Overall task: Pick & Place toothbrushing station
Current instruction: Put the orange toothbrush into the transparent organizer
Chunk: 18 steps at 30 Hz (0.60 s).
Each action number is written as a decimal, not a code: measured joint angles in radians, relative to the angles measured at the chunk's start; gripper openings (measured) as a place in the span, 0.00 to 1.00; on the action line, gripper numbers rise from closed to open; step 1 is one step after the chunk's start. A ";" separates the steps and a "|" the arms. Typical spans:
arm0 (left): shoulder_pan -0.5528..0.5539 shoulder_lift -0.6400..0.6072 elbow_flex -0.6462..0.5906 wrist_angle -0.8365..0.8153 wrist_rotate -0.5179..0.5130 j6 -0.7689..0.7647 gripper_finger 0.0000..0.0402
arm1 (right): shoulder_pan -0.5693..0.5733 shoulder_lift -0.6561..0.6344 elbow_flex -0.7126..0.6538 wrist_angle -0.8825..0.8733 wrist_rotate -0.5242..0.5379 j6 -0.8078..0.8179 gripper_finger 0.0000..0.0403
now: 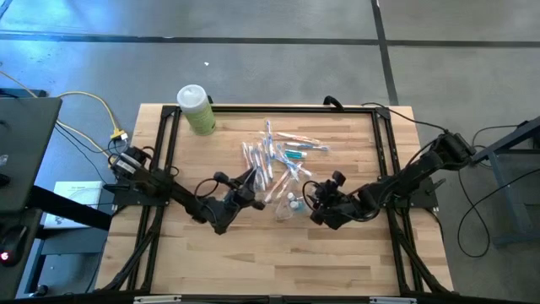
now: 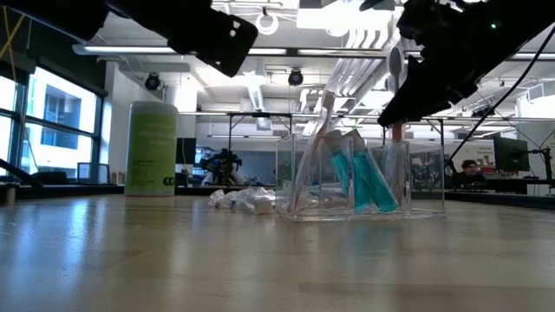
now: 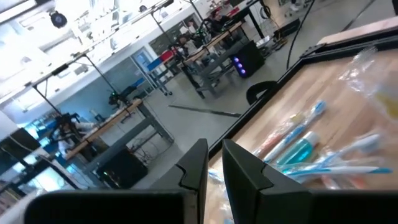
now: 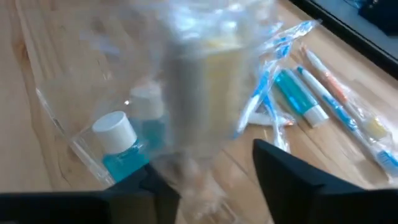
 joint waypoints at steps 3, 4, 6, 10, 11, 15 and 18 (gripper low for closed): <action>-0.040 0.000 0.000 0.000 -0.016 -0.020 0.10 | 0.000 -0.010 0.000 0.021 -0.025 -0.048 0.58; -0.054 0.000 0.000 0.001 -0.021 -0.019 0.10 | 0.000 -0.014 0.000 0.033 -0.025 -0.060 0.60; -0.083 0.000 0.000 0.015 -0.029 -0.008 0.10 | 0.006 -0.033 0.000 0.038 -0.025 -0.088 0.63; -0.132 -0.014 0.000 0.052 -0.030 0.026 0.10 | 0.026 -0.088 0.006 0.042 -0.026 -0.144 0.64; -0.141 -0.023 0.000 0.053 -0.030 0.026 0.10 | 0.034 -0.103 0.007 0.041 -0.028 -0.167 0.64; -0.164 -0.075 0.000 0.054 -0.030 0.036 0.10 | 0.075 -0.179 0.023 0.042 -0.040 -0.224 0.63; -0.189 -0.112 0.000 0.053 -0.031 0.037 0.10 | 0.110 -0.240 0.034 0.038 -0.067 -0.270 0.63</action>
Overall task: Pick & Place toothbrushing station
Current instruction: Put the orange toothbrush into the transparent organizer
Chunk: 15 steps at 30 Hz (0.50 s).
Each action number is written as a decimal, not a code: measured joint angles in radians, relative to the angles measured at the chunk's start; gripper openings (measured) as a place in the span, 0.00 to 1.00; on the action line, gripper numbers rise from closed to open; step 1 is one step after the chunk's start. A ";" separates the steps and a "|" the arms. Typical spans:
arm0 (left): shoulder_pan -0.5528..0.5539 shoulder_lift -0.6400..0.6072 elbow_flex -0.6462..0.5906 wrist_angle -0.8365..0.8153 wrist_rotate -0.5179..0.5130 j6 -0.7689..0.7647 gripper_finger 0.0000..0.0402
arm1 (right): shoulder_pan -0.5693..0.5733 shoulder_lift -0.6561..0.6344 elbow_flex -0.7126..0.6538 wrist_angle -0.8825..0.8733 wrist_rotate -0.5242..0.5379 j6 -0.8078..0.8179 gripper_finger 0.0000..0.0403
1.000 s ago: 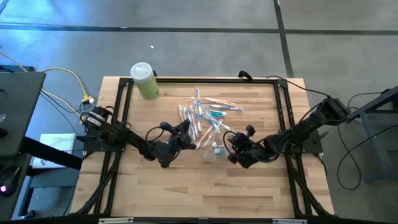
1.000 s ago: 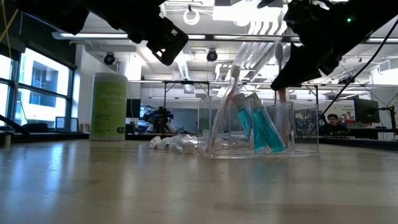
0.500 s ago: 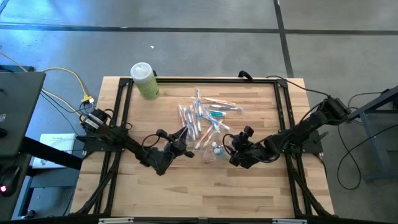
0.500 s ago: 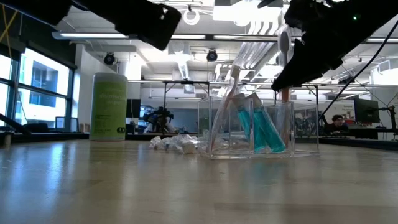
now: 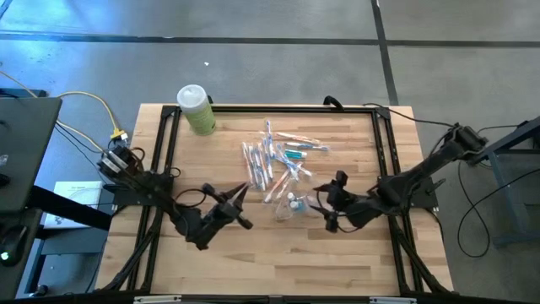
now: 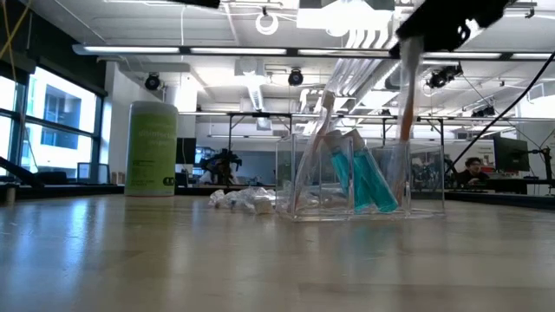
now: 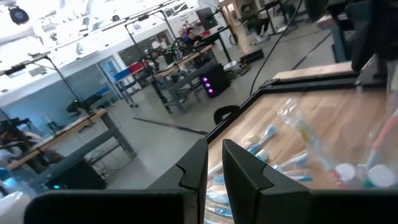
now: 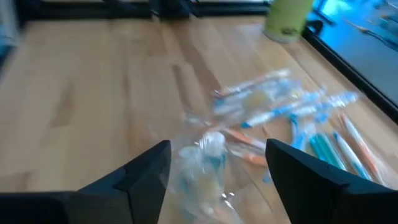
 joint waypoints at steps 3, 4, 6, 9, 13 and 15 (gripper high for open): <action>-0.036 -0.042 0.000 -0.033 0.000 0.000 0.10 | 0.030 -0.056 0.018 0.004 -0.011 -0.062 0.63; -0.050 -0.061 0.000 -0.059 0.000 0.000 0.10 | 0.040 -0.074 0.021 0.004 -0.010 -0.089 0.63; -0.074 -0.105 0.000 -0.117 -0.003 -0.009 0.10 | 0.055 -0.111 0.025 0.004 -0.010 -0.145 0.63; -0.106 -0.171 0.000 -0.170 -0.004 -0.019 0.10 | 0.059 -0.161 0.026 0.025 0.015 -0.230 0.63; -0.116 -0.252 0.000 -0.180 -0.007 0.030 0.10 | 0.028 -0.200 0.026 0.077 0.091 -0.350 0.63; -0.099 -0.293 0.000 -0.214 0.003 0.066 0.10 | -0.006 -0.208 0.026 0.104 0.133 -0.402 0.63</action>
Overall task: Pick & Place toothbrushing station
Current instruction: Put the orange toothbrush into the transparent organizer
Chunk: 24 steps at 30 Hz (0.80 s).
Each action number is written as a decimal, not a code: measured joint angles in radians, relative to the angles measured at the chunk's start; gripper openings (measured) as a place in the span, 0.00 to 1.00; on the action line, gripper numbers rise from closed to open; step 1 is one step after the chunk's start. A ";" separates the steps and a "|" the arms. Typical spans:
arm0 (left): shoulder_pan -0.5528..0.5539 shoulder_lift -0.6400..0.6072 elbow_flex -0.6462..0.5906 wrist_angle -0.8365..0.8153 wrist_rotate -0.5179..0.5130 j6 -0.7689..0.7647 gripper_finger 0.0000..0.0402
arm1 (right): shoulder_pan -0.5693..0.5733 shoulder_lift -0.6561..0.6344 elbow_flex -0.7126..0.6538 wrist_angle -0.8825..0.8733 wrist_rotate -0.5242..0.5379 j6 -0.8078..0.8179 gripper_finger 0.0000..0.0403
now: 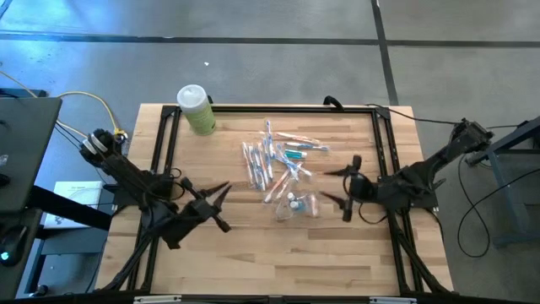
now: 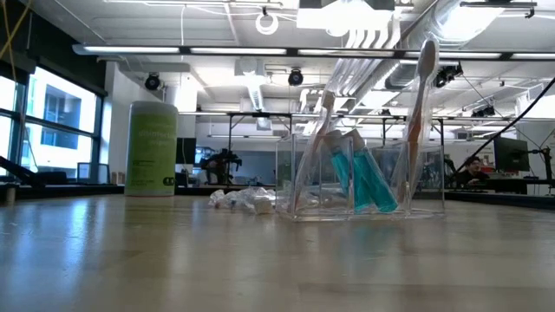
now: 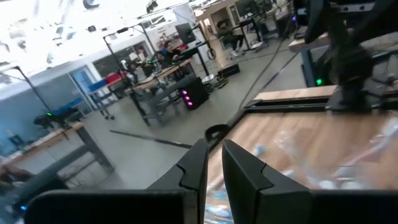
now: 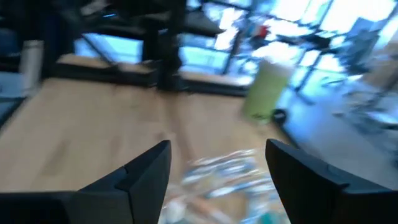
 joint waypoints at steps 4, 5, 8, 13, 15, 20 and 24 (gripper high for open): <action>0.081 -0.090 0.000 -0.126 0.034 0.090 0.10 | -0.142 -0.014 0.001 0.017 -0.011 -0.045 0.63; 0.111 -0.112 0.000 -0.167 0.050 0.096 0.10 | -0.183 -0.014 0.001 0.015 -0.040 -0.046 0.63; 0.229 -0.180 0.000 -0.283 0.115 0.094 0.10 | -0.311 -0.012 0.001 0.014 -0.168 -0.041 0.63; 0.469 -0.297 0.000 -0.656 0.380 -0.151 0.09 | -0.485 0.003 0.000 0.002 -0.356 0.015 0.63; 0.583 -0.351 0.000 -0.911 0.680 -0.382 0.08 | -0.529 0.006 0.000 -0.003 -0.418 0.039 0.63; 0.923 -0.382 -0.001 -1.220 1.472 -0.786 0.07 | -0.578 0.006 0.000 -0.046 -0.510 0.067 0.63; 1.093 -0.324 -0.001 -1.317 1.607 -0.979 0.07 | -0.573 0.006 0.000 -0.054 -0.535 0.072 0.63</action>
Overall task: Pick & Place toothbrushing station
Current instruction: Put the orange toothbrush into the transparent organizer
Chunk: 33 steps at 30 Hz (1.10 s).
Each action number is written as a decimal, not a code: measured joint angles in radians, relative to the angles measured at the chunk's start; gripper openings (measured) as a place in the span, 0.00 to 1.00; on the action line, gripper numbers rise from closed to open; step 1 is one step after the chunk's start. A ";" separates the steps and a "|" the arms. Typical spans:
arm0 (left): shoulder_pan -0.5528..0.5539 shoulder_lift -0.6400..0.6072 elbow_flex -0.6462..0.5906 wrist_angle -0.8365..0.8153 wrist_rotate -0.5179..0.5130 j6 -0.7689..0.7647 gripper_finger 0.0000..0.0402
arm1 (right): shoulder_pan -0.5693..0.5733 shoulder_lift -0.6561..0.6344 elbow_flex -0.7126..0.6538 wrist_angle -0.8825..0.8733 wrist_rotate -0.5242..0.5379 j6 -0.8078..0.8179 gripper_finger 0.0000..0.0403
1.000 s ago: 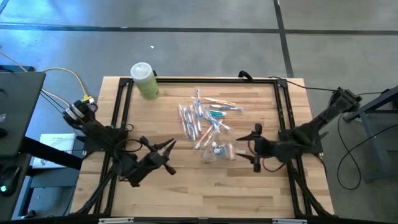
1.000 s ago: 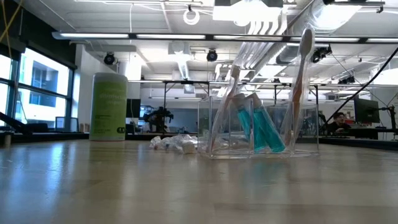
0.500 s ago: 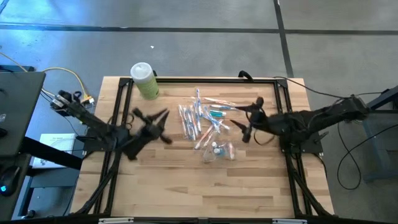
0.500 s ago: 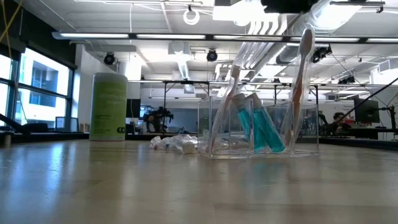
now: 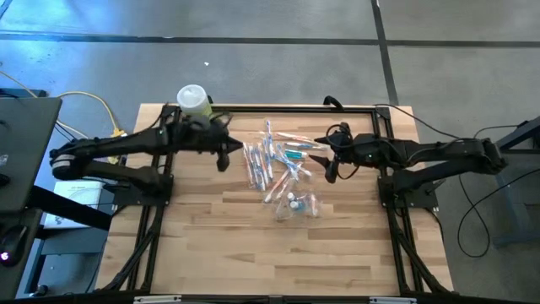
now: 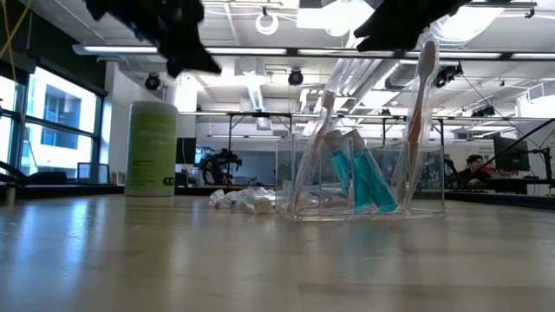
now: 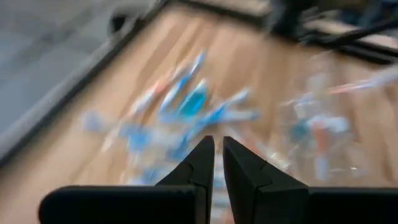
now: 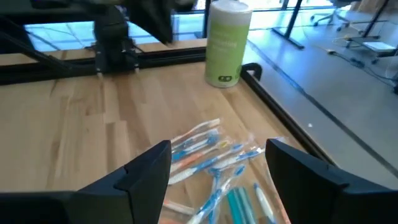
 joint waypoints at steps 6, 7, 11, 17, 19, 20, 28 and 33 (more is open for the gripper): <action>0.140 0.149 0.000 -0.068 0.002 -0.258 0.07 | 0.037 0.000 0.000 -0.026 -0.003 0.081 0.63; 0.144 0.178 0.000 -0.072 0.008 -0.301 0.07 | 0.044 0.000 0.000 -0.029 -0.003 0.093 0.63; 0.128 0.293 0.000 -0.071 0.019 -0.418 0.07 | 0.074 0.000 0.000 -0.039 -0.003 0.130 0.63; 0.046 0.439 0.000 -0.068 -0.103 -0.513 0.07 | 0.134 0.000 -0.001 -0.047 -0.001 0.156 0.63; 0.009 0.463 0.000 -0.069 -0.184 -0.517 0.07 | 0.154 0.000 -0.001 -0.049 -0.001 0.156 0.63; -0.009 0.468 0.000 -0.066 -0.213 -0.518 0.07 | 0.165 0.000 -0.001 -0.049 -0.001 0.156 0.63; -0.116 0.452 0.001 -0.007 -0.260 -0.494 0.07 | 0.229 0.000 -0.001 -0.055 0.000 0.153 0.63; -0.141 0.452 0.001 0.005 -0.260 -0.481 0.07 | 0.258 0.000 -0.001 -0.060 0.002 0.152 0.63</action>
